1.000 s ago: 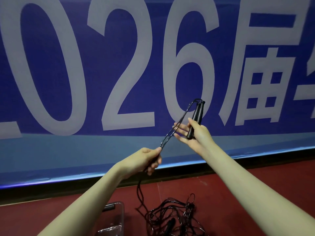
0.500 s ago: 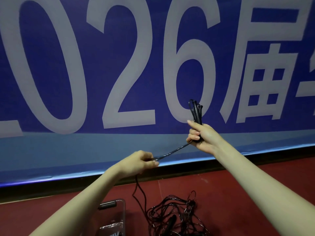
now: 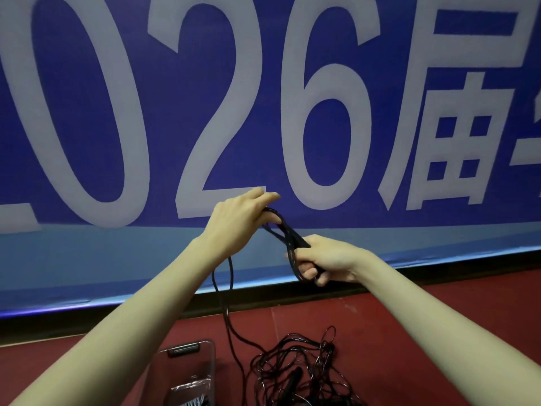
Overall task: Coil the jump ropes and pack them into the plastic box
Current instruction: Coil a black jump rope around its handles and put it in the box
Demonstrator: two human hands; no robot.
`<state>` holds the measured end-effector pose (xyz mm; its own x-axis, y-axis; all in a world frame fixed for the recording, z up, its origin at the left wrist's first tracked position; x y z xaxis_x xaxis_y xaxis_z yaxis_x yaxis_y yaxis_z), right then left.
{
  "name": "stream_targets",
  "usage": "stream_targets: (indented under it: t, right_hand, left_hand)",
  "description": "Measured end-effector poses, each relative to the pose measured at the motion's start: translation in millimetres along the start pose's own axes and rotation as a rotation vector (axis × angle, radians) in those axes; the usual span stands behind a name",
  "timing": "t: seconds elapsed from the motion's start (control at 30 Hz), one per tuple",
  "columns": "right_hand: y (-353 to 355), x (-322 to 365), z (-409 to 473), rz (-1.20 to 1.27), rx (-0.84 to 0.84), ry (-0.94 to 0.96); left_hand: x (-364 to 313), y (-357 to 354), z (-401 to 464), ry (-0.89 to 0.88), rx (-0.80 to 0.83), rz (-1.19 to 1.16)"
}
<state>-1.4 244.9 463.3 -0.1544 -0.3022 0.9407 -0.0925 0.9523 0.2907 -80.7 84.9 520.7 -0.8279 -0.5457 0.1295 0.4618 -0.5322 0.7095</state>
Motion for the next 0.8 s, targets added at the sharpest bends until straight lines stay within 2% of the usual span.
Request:
stream_targets:
  t: [0.1,0.17,0.23,0.33,0.47,0.63,0.8]
  right_hand:
    - [-9,5,-1,-0.101,0.026,-0.005]
    - [-9,4,-5,-0.171,0.033,-0.004]
    - [-8,1,-9,-0.19,0.059,0.017]
    - [-10,0,-11,-0.078,0.069,0.069]
    - [-9,2,-4,0.082,-0.007,0.09]
    - [-4,1,-5,0.262,-0.006,0.038]
    - [3,-7,-2,0.375,-0.064,0.061]
  left_hand:
    - [-5,-8,3,0.061,0.168,0.128]
    - [-4,-13,1,0.123,0.332,0.03]
    - [-3,-16,-4,0.173,0.421,-0.146]
    - [-1,-19,-10,0.242,0.354,-0.33]
    - [5,-19,-10,0.333,0.291,-0.375]
    - [3,-24,-19,0.421,0.228,-0.423]
    - [-5,-41,-31,0.568,0.04,-0.619]
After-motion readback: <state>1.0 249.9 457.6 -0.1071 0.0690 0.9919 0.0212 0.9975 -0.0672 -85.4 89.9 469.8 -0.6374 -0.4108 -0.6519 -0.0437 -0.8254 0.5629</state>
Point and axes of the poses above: each hand's wrist, its own z-axis towards the middle knuckle, its own y-axis out of the back of the hand, x = y × z, the point moved 2 cm from there along z, towards the middle knuckle
